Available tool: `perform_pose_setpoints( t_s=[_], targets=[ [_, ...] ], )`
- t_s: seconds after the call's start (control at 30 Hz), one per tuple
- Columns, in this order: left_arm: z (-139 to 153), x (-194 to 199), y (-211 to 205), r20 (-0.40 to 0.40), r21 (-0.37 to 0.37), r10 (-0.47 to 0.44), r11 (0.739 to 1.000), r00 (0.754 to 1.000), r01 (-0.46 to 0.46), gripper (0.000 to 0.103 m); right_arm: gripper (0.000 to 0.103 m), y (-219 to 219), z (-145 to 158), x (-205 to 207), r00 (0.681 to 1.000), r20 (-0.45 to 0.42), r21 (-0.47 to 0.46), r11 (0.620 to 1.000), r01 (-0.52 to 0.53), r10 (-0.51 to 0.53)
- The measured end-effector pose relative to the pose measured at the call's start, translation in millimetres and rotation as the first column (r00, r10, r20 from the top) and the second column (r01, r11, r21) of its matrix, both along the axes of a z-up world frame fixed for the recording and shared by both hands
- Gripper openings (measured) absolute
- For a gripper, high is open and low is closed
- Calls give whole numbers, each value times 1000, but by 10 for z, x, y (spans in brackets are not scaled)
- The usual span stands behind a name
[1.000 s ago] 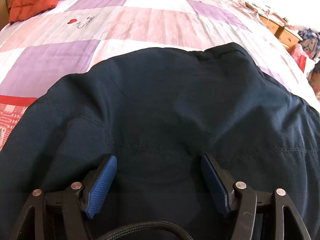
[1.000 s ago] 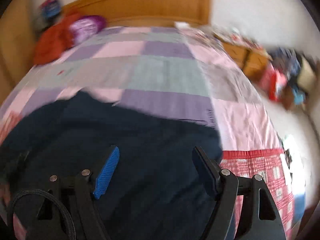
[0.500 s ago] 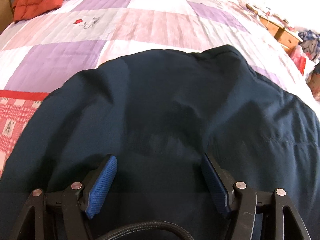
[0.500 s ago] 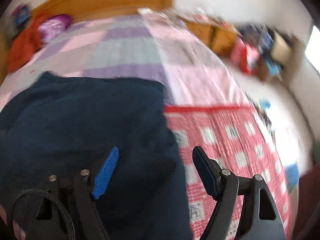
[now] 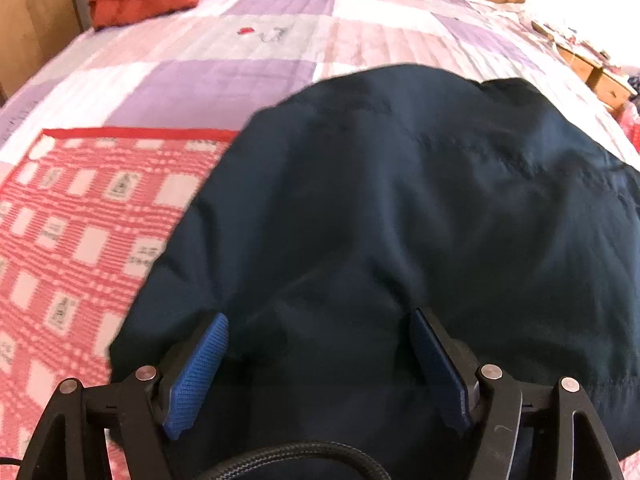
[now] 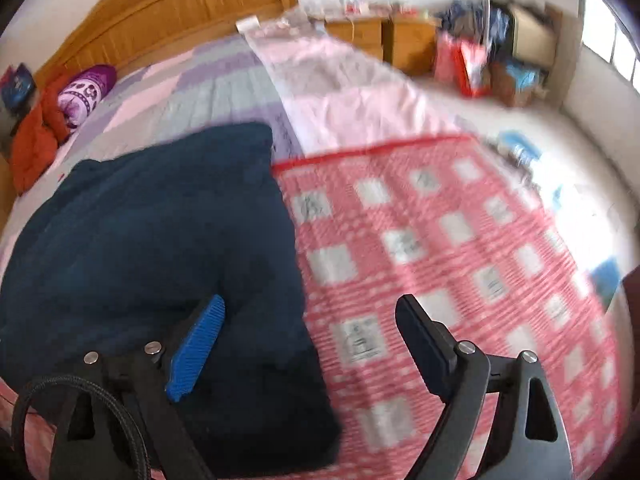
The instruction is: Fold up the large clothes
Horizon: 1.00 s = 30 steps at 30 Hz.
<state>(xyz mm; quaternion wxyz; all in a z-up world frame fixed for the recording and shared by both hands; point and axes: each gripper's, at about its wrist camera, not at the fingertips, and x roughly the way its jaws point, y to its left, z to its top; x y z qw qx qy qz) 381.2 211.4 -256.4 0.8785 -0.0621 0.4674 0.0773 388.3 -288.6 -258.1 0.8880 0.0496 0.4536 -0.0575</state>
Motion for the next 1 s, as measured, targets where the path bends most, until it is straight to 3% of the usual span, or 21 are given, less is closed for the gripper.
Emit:
perform_pose_setpoints(
  t_s=[0.1,0.17,0.23,0.33,0.4,0.5,0.73,0.87,0.9,1.0],
  targets=[
    [30,-118,-29,12,17,8,1000,1000,-8,78,89,450,154,-256,983,36,-51,983,-179,181],
    [-58,-154,6,-12,13,12,1000,1000,-11,78,89,631,93,-306,968,8,-87,964,-251,252],
    [-133,-159,68,-34,-15,21,1000,999,-21,81,89,550,-87,-279,975,-46,-71,972,-222,219],
    [-175,-138,128,-50,0,29,1000,998,-29,81,89,26,-321,-228,995,-99,56,998,-23,28],
    [-175,-152,187,-60,4,37,999,997,-37,81,89,-157,-333,-257,993,-117,89,995,41,-31],
    [-120,-263,243,-56,12,36,999,998,-35,81,89,25,-118,-359,997,-69,-39,998,-46,44],
    [-50,-611,545,-59,14,108,994,992,-107,81,89,504,214,-604,975,3,-82,972,-219,220],
    [-88,-629,819,-78,24,183,983,980,-182,81,89,629,21,-459,974,-50,-57,973,-226,223],
    [-93,-621,858,-79,20,193,981,978,-192,81,89,580,-105,-393,976,-94,-42,978,-202,198],
    [-53,-578,874,-68,1,202,979,977,-203,81,89,420,-239,-300,982,-117,19,989,-146,148]
  ],
)
